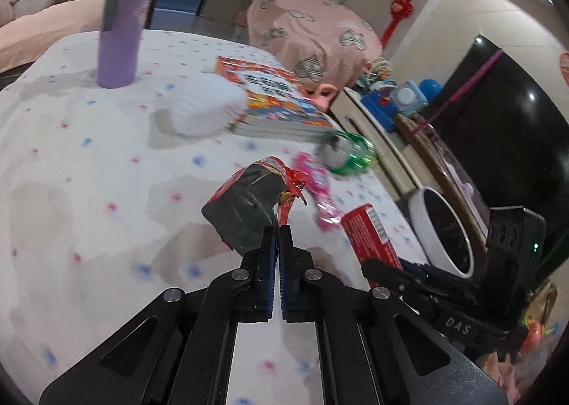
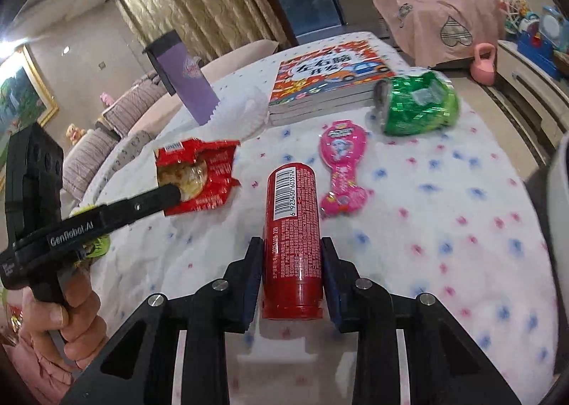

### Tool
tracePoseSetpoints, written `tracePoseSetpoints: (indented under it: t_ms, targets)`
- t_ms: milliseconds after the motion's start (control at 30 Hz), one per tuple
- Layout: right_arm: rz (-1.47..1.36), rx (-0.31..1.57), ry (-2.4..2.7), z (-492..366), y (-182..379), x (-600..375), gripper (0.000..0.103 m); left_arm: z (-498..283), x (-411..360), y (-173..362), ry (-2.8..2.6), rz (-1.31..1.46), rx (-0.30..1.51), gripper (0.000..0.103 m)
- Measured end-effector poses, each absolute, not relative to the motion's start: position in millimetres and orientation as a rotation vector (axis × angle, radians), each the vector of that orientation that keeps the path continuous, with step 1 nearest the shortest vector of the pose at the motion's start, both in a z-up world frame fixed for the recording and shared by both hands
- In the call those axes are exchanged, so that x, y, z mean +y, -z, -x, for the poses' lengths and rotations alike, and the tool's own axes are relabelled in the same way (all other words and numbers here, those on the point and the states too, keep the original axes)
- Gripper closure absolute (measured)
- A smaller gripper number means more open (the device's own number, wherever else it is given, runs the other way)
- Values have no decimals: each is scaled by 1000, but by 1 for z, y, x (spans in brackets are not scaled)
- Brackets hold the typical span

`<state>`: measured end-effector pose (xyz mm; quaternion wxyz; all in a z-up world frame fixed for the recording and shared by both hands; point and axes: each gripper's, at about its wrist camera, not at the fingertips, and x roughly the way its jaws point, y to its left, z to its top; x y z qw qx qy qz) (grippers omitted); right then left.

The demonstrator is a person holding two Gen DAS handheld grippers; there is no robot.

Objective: Collect trash
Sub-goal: 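Grasp the dark red-trimmed bag with the left tool while the right tool grasps the red can, then carry dark bag and red can over the bin and open both tools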

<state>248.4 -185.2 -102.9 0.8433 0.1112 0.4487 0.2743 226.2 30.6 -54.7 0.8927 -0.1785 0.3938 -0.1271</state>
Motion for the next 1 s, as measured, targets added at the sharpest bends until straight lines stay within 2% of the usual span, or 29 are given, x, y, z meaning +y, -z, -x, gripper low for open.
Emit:
tracePoseSetpoints:
  t_ms: [1000]
  targets:
    - [-376,812,-349,-191,76,-328,71,-195,-111,21,497,222,820,101]
